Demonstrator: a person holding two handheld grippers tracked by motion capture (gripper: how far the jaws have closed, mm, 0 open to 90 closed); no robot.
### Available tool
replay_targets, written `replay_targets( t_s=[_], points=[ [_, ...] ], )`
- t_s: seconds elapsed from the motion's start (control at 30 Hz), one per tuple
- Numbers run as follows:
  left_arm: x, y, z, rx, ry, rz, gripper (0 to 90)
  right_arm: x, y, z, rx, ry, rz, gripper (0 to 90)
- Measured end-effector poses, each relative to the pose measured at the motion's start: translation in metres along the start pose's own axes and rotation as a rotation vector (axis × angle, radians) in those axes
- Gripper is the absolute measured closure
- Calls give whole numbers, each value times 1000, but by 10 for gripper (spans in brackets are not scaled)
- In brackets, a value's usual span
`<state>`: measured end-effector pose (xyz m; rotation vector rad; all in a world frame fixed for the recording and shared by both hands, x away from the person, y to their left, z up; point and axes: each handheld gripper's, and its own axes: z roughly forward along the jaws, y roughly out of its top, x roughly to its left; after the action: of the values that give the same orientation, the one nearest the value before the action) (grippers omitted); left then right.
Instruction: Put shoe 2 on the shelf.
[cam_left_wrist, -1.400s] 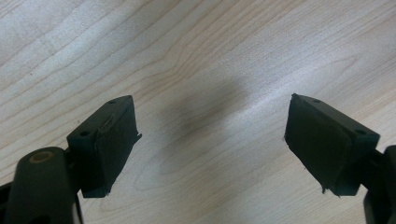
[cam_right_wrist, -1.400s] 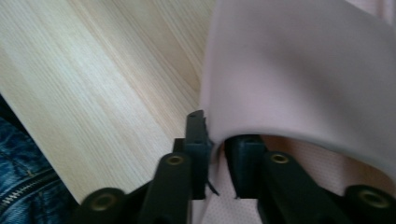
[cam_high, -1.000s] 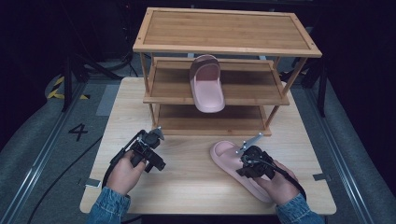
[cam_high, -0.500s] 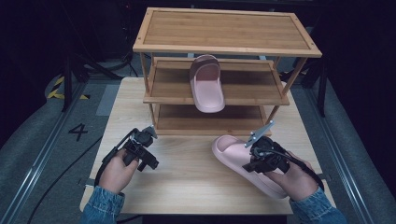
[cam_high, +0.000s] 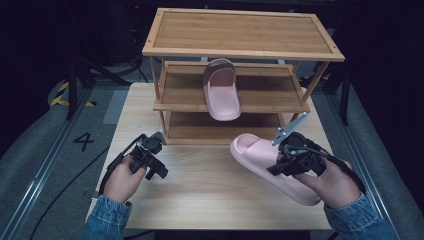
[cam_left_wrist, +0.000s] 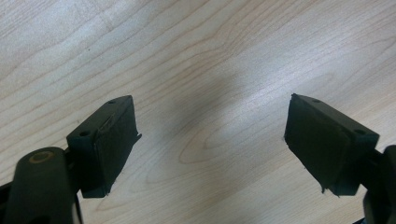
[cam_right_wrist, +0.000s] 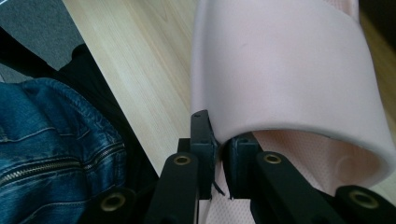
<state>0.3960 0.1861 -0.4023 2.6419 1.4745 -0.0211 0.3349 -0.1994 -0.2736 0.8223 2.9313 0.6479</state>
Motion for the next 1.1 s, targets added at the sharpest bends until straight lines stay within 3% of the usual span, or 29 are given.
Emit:
replay_targets(
  t_s=[0.27,0.5,0.77,0.9,1.1],
  points=[
    [-5,5,3,27,0,23,175,-7,14,-31,-28,-29,10,835],
    [-4,3,2,18,-6,20,175,-17,33,-51,-47,-63,19,834],
    [-6,3,2,21,-9,25,175,-35,51,-63,-65,-101,52,834],
    [-6,0,1,20,-19,21,175,-47,63,-64,-52,-149,63,831],
    [-4,-8,-1,13,7,21,175,-66,76,-62,-43,-195,91,832]
  ],
)
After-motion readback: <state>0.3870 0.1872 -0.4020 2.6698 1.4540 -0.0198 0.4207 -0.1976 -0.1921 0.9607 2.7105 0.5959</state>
